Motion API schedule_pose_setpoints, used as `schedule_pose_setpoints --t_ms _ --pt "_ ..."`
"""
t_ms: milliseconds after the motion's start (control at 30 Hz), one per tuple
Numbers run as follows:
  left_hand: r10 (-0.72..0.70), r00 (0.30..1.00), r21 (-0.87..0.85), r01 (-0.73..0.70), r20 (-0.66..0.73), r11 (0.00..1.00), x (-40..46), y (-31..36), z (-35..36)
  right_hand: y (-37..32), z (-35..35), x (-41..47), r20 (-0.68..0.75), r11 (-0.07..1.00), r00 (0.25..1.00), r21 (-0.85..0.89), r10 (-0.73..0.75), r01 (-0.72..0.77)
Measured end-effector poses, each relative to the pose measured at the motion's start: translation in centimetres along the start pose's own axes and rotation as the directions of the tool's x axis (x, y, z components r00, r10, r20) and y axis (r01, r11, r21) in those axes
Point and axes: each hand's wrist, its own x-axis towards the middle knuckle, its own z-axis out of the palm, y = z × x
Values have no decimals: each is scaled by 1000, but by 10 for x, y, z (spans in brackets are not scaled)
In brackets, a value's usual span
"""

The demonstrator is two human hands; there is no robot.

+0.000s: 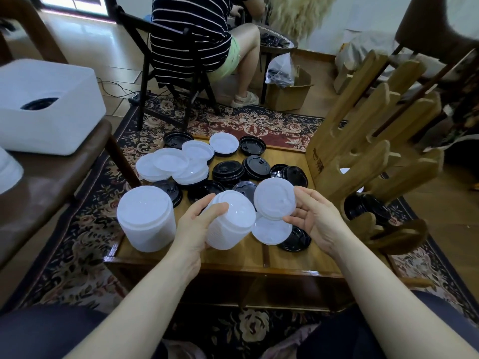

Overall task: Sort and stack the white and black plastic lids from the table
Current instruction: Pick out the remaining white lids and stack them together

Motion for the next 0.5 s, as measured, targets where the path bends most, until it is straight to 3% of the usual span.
schedule_pose_setpoints --t_ms 333,500 --pt "31 999 19 -31 23 999 -13 5 -1 -7 12 -4 188 999 982 -27 30 -26" --pt "72 995 38 -75 66 996 -34 11 -8 -11 26 -9 174 1000 985 -25 -8 12"
